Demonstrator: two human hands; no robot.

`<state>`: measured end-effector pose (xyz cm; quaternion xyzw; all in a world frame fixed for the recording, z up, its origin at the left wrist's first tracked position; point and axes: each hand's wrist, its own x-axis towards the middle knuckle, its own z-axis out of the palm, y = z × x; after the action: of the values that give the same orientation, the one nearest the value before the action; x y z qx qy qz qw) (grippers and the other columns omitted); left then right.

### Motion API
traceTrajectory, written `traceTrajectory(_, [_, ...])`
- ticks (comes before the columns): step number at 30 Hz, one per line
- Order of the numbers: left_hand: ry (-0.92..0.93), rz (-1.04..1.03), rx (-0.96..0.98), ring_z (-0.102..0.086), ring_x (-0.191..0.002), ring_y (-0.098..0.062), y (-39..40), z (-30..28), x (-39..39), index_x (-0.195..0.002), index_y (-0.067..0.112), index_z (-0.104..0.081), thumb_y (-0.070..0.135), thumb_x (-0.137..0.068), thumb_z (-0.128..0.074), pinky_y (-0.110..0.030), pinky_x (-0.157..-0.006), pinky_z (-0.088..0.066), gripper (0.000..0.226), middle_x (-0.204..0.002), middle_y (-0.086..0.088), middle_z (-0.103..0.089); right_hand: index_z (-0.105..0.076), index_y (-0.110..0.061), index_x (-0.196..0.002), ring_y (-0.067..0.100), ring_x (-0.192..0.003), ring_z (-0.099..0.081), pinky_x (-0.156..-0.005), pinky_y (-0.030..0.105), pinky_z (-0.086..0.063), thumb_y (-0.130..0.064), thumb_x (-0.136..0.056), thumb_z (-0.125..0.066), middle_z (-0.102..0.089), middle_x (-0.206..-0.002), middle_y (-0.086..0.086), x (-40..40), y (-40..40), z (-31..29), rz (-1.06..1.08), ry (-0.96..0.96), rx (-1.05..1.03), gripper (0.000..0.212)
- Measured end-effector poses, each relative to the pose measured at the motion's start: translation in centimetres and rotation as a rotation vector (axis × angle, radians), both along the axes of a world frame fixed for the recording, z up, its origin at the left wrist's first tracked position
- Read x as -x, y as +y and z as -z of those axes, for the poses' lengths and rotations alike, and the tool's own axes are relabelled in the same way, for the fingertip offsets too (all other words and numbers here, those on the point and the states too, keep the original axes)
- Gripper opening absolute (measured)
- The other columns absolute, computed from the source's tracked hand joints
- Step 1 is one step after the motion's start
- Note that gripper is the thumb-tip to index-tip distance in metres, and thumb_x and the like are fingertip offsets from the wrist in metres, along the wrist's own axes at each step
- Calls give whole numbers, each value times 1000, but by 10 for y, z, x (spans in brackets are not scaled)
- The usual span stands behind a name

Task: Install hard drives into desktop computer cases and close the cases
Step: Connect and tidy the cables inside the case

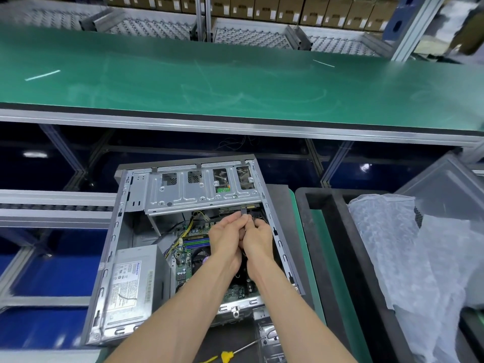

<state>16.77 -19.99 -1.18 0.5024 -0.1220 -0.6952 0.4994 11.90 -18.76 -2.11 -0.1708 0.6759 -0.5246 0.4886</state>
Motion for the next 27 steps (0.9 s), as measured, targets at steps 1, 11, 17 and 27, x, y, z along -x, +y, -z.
traceTrajectory(1, [-18,-4,-3,-69,-72,-21,1,1,0,-97,-1,-71,-7,-84,-74,-35,-81,-58,15,-78,-14,-74,-63,-7,-105,17,-72,-63,-71,34,-55,-24,-105,-50,-66,-79,5,-1,0,0,13,-5,3,22])
traceTrajectory(11, [-172,36,69,-67,-67,-23,-1,8,0,-78,1,-78,5,-82,-79,-35,-72,-57,5,-70,-14,-72,-68,-12,-108,20,-83,-70,-78,37,-59,-26,-107,-45,-73,-91,8,-4,2,-2,80,-27,26,27])
traceTrajectory(17, [-158,12,68,-69,-70,-27,-2,6,5,-78,2,-78,5,-83,-78,-40,-75,-58,6,-77,-19,-74,-58,-31,-93,13,-83,-67,-73,32,-55,-35,-106,-44,-70,-87,-2,1,3,-5,55,-44,18,20])
traceTrajectory(27, [-136,144,17,-50,-48,-13,-2,1,-1,-74,9,-72,8,-86,-72,-23,-44,-33,12,-57,-2,-62,-56,-21,-102,17,-73,-60,-57,28,-47,-26,-107,-40,-67,-93,8,0,4,-5,-19,91,24,18])
